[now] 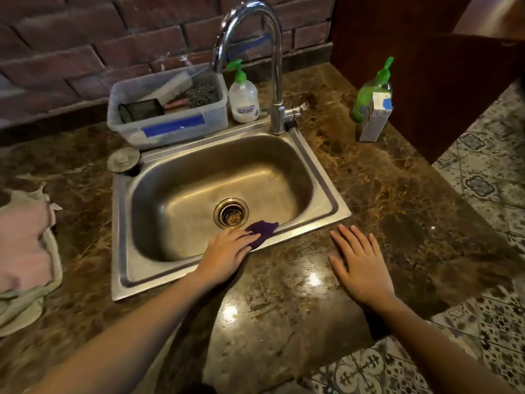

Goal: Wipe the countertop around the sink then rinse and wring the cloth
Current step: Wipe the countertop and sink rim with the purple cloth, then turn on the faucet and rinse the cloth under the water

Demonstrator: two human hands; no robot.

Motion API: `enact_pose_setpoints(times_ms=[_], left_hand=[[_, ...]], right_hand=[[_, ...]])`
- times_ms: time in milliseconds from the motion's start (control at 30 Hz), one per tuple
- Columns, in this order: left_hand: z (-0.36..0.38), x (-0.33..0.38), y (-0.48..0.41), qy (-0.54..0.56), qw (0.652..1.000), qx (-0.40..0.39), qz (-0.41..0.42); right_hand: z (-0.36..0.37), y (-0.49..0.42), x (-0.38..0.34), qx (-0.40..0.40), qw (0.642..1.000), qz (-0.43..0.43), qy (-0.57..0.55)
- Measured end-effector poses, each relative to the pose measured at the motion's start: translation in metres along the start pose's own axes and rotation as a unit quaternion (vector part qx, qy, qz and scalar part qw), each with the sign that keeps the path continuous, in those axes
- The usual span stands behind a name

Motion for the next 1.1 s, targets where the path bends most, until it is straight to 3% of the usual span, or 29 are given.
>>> enact_pose_setpoints(times_ms=[200,333,467,567,667,800,900,1000,1100], left_hand=[[-0.018,-0.058,0.061,-0.023,0.998,0.050,-0.033],[-0.024,-0.078,0.081,-0.072,0.993,0.080,-0.042],[-0.025,-0.085,0.080,-0.079,0.994,0.069,-0.041],[-0.027,-0.086,0.077,-0.066,0.995,0.056,-0.049],[-0.029,-0.086,0.071,-0.026,0.994,0.042,-0.101],[-0.042,-0.082,0.060,0.152,0.972,0.078,-0.164],[-0.060,-0.074,0.046,0.348,0.902,0.124,-0.225],[-0.076,-0.053,0.019,0.590,0.738,0.155,-0.288],[-0.094,-0.031,-0.017,0.755,0.579,0.142,-0.274]], right_hand=[[-0.006,-0.003,-0.007,-0.008,1.000,0.018,-0.023],[-0.010,-0.007,-0.029,-0.003,0.994,0.086,-0.064],[-0.009,-0.012,-0.063,0.005,0.987,0.144,-0.070],[-0.011,-0.017,-0.086,0.009,0.989,0.115,-0.090],[-0.018,-0.028,-0.097,0.021,0.985,0.086,-0.151],[-0.032,-0.058,-0.097,-0.015,0.982,0.052,-0.181],[-0.046,-0.084,-0.093,-0.061,0.978,0.018,-0.197],[-0.065,-0.114,-0.084,-0.081,0.975,-0.015,-0.205],[-0.092,-0.159,-0.069,-0.065,0.972,-0.018,-0.226]])
Point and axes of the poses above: each hand's wrist, its own y-axis away from the middle knuckle, its own z-axis out of the palm, x = y × z, the point moved 3 cm from there along -y, towards the middle knuckle, and after that the axes turned 3 degrees about -y, right-handed, at the moved point
